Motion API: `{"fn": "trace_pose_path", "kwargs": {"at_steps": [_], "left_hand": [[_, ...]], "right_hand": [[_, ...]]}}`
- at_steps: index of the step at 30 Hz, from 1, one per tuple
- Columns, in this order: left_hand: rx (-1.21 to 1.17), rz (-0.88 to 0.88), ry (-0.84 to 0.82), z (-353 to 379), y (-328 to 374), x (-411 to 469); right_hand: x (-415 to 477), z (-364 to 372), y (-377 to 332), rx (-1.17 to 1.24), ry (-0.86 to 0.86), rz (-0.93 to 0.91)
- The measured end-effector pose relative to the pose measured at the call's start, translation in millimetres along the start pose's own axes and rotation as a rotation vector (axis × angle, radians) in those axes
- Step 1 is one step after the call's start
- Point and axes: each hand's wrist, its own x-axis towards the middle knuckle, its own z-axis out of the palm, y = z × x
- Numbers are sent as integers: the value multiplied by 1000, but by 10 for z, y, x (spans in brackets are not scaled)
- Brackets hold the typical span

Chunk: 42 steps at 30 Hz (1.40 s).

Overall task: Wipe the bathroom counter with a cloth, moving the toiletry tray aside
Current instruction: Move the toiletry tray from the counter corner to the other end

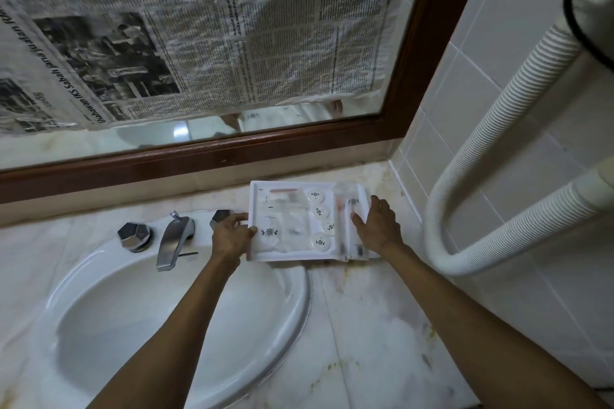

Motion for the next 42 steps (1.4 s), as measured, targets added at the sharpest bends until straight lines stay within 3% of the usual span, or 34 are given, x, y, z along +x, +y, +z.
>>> {"fn": "trace_pose_path", "kwargs": {"at_steps": [4,10,14,24,30,42], "left_hand": [[-69,8,-35,-259,-34,-159],[-115,43,-53,-735,29,-451],[-158,120,-34,-1105,24,-738],[-219,272,155,-2498,-568,-1929],[-277,259,270,-3340,-955,-2424],[-426,153,519,-4834,-1532,-2398]], "right_hand": [[-224,19,-7,87,-6,19],[-647,-29,-153,477,39,-43],[-1019,-5,-330,580,107,-100],[-2330,522,-1049,642,85,-230],[-3002,879,-1728,614,7,-334],[-3430,1687,-3306,550,-234,-522]]}}
